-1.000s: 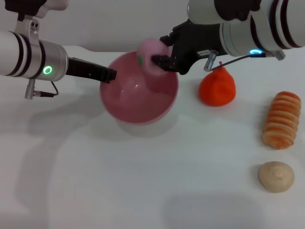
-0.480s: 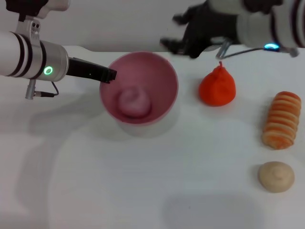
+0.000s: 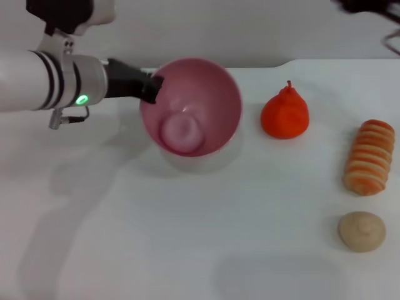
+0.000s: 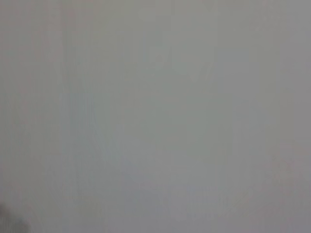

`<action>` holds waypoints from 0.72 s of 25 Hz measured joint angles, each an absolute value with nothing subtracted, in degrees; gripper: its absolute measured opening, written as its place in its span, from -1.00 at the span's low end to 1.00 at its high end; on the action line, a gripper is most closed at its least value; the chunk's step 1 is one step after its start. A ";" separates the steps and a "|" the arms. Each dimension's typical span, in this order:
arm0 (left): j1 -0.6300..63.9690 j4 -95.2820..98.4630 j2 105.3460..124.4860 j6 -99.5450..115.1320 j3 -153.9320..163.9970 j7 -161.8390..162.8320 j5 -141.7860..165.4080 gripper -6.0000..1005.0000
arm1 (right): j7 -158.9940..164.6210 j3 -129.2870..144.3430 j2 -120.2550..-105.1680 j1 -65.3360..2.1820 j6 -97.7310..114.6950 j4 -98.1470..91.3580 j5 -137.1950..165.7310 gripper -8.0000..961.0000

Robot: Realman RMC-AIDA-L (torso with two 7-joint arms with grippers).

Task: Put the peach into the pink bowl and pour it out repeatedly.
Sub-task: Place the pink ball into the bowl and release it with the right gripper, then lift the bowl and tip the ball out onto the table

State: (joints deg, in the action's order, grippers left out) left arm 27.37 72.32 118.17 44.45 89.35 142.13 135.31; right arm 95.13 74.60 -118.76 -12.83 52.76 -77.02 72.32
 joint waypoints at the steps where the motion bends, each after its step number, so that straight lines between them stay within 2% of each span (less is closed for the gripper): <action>1: 25.88 73.84 118.20 41.06 91.83 141.27 135.31 -0.89 | 91.68 72.86 -118.74 -12.80 56.21 -73.34 67.15 0.11; 8: 18.57 80.44 118.21 22.04 104.61 132.60 135.33 -0.89 | 79.64 59.29 -118.49 -15.39 76.74 -50.27 55.62 0.10; 12: 15.38 80.63 118.37 7.47 112.75 123.94 135.36 -0.89 | 74.53 55.14 -118.48 -15.36 81.96 -44.37 56.06 0.10; 18: 15.74 73.35 118.74 -13.05 124.31 107.97 135.37 -0.88 | 73.63 54.55 -118.47 -14.38 84.40 -42.29 56.32 0.10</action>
State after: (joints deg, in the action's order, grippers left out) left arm 15.74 73.35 118.74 -13.05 124.31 107.97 135.37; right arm 73.63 54.55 -118.47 -14.38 84.40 -42.29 56.32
